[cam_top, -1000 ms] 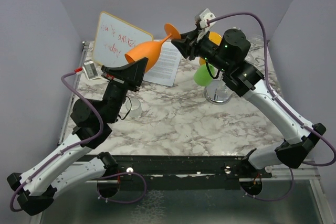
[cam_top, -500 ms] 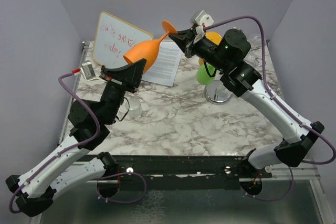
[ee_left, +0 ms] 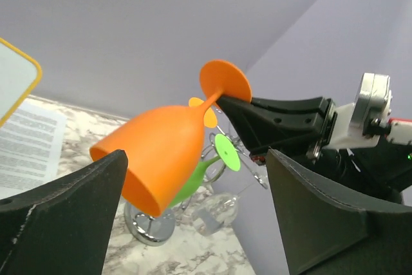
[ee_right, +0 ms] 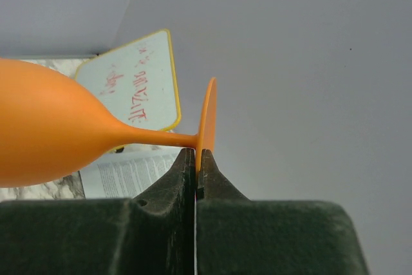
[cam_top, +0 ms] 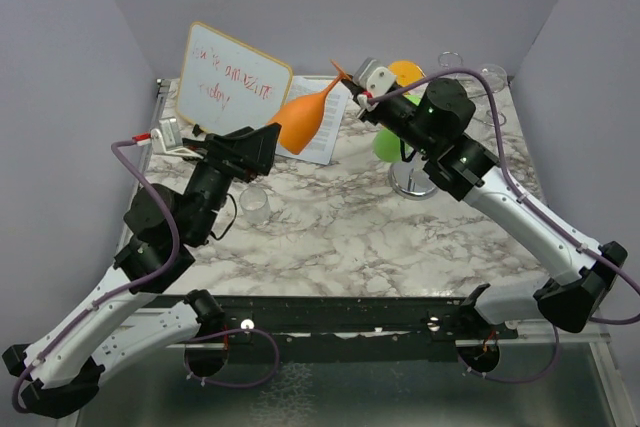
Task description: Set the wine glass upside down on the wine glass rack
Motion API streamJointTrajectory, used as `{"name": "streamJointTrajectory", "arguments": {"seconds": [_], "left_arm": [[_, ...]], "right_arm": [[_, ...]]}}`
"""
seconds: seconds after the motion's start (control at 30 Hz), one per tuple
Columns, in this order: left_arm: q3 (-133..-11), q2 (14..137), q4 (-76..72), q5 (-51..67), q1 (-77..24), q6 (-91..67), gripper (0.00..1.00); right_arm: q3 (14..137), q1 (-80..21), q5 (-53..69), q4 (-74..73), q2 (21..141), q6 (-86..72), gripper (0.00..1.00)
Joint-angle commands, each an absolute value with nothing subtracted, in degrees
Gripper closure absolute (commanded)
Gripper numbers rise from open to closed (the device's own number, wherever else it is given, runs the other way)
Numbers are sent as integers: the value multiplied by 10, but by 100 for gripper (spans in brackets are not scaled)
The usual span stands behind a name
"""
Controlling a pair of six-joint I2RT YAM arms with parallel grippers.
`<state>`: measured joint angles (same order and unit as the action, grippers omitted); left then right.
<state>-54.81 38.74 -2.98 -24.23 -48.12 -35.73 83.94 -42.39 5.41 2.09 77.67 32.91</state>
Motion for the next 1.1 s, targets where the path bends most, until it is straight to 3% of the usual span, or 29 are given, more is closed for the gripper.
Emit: {"name": "streamJointTrajectory", "arguments": {"seconds": [0.0, 0.1, 0.4, 0.67, 0.7, 0.87, 0.93, 1.07], "left_arm": [[-605, 388, 59, -267, -482, -328, 9], [-639, 415, 82, -234, -482, -346, 1], [-802, 569, 157, -110, -482, -405, 1], [-808, 617, 162, -106, -481, -421, 2], [-806, 619, 163, -108, -480, -423, 5], [-793, 620, 139, -106, -476, -425, 42], [-797, 625, 137, -100, -474, -428, 47], [-804, 637, 144, -101, -465, -451, 48]], "right_arm": [[783, -424, 77, 67, 743, 426, 99], [754, -424, 116, 89, 734, 444, 99], [653, -425, 223, 169, 713, 540, 99], [604, -425, 221, 248, 692, 567, 99], [600, -425, 221, 253, 690, 570, 99], [587, -425, 227, 270, 678, 589, 99], [586, -425, 233, 262, 673, 604, 99], [578, -425, 236, 259, 666, 623, 99]]}}
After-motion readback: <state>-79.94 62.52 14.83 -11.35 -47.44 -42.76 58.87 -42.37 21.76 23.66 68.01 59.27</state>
